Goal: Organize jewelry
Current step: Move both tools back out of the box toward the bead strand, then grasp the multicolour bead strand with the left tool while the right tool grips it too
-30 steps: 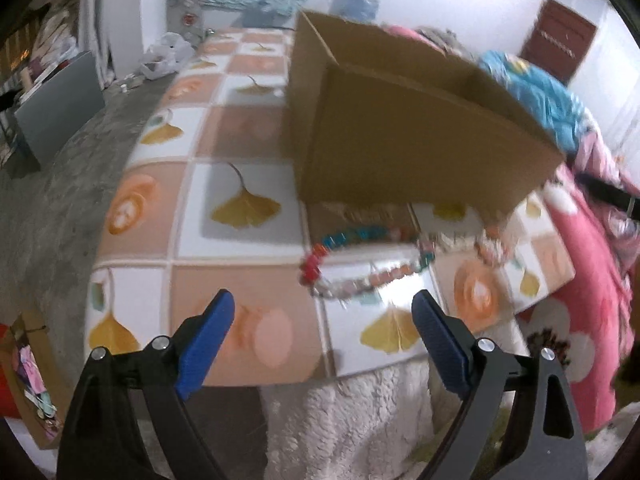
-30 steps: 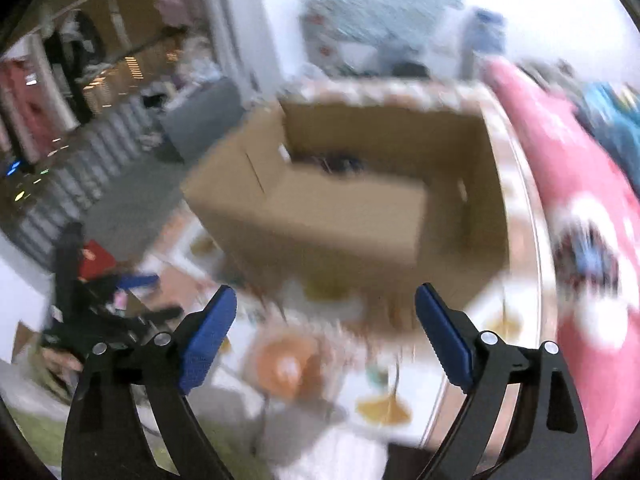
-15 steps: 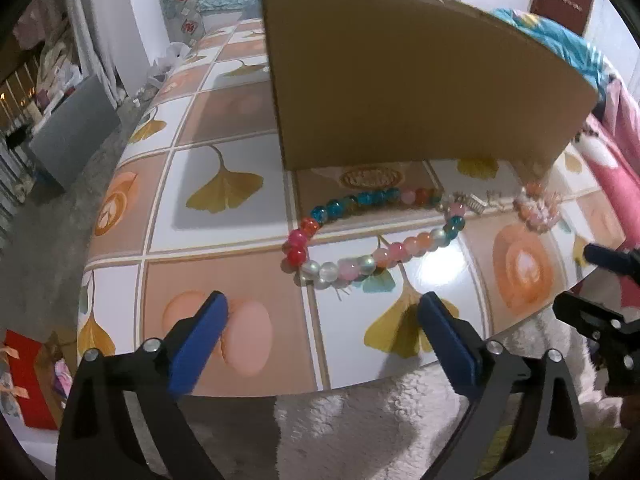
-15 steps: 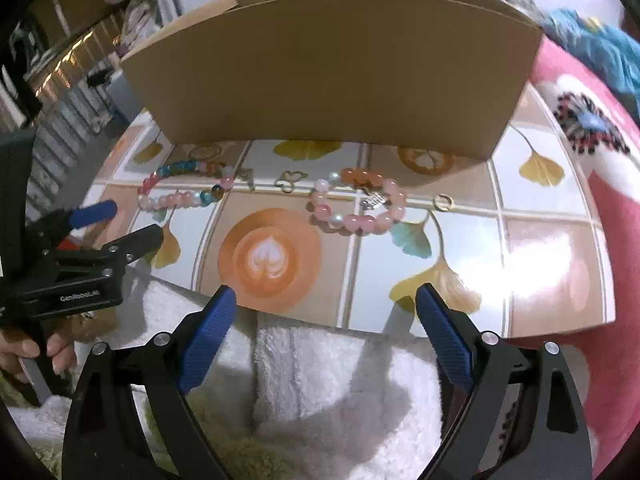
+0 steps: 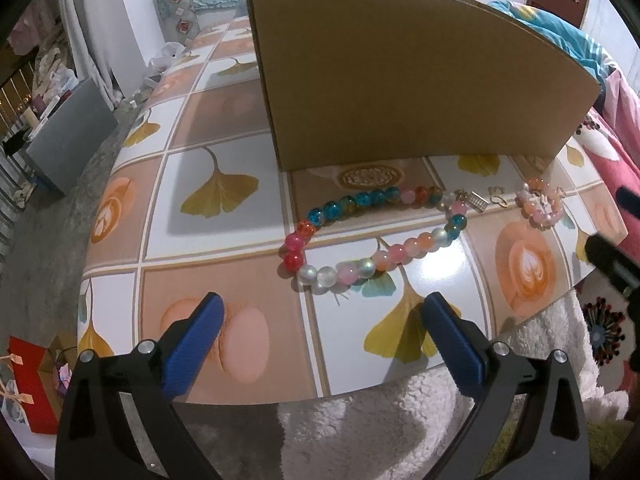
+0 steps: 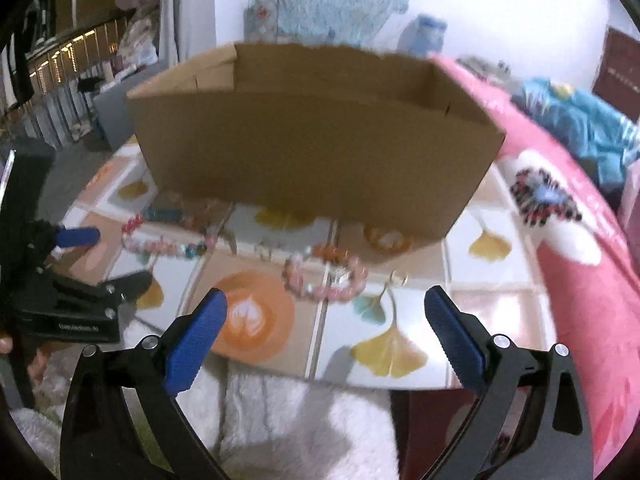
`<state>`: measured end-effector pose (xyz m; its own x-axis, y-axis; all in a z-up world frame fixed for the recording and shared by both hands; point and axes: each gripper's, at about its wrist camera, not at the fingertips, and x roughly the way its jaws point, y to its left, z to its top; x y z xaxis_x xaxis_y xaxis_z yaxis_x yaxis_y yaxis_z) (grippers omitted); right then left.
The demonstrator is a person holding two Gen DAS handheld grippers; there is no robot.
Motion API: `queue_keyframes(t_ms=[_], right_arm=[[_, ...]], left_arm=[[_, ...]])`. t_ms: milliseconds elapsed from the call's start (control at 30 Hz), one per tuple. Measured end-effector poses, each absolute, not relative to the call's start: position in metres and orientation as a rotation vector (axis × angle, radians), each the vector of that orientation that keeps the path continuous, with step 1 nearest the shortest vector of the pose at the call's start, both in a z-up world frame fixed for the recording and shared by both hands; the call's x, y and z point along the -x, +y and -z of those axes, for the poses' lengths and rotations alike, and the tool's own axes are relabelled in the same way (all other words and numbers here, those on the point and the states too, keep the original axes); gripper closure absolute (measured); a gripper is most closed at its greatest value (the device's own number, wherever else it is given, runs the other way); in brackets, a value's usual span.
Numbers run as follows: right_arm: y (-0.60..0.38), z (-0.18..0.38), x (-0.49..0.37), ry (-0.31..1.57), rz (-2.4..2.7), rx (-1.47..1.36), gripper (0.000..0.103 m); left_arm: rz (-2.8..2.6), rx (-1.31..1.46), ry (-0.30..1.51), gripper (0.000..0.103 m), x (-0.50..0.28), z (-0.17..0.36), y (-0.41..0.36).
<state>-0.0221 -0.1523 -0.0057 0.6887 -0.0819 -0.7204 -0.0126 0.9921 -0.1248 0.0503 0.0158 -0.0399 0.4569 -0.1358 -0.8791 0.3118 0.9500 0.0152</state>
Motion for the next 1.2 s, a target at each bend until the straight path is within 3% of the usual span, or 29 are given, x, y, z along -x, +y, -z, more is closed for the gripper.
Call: queue_keyframes(t_ms=[400, 500, 667, 833, 1033, 1200], right_arm=[[-0.158, 0.003, 0.021, 0.782, -0.063, 0.051, 0.008], [-0.161, 0.005, 0.018, 0.808, -0.085, 0.0, 0.008], [-0.156, 0.006, 0.015, 0.828, -0.124, -0.036, 0.01], [-0.149, 0.005, 0.016, 0.829, -0.147, -0.025, 0.014], [-0.141, 0.005, 0.015, 0.838, -0.165, -0.006, 0.018], [-0.134, 0.008, 0.009, 0.85, -0.214, -0.028, 0.028]], left_arm=[[0.315, -0.092, 0.973, 0.006, -0.049, 0.02, 0.03], [0.299, -0.093, 0.94, 0.017, -0.053, 0.013, 0.033], [0.294, -0.104, 0.956, 0.048, -0.064, 0.016, 0.035], [0.298, -0.159, 0.998, 0.068, -0.072, 0.029, 0.034], [0.307, -0.206, 0.983, 0.081, -0.059, 0.029, 0.04], [0.322, -0.192, 0.977, 0.082, -0.051, 0.028, 0.047]])
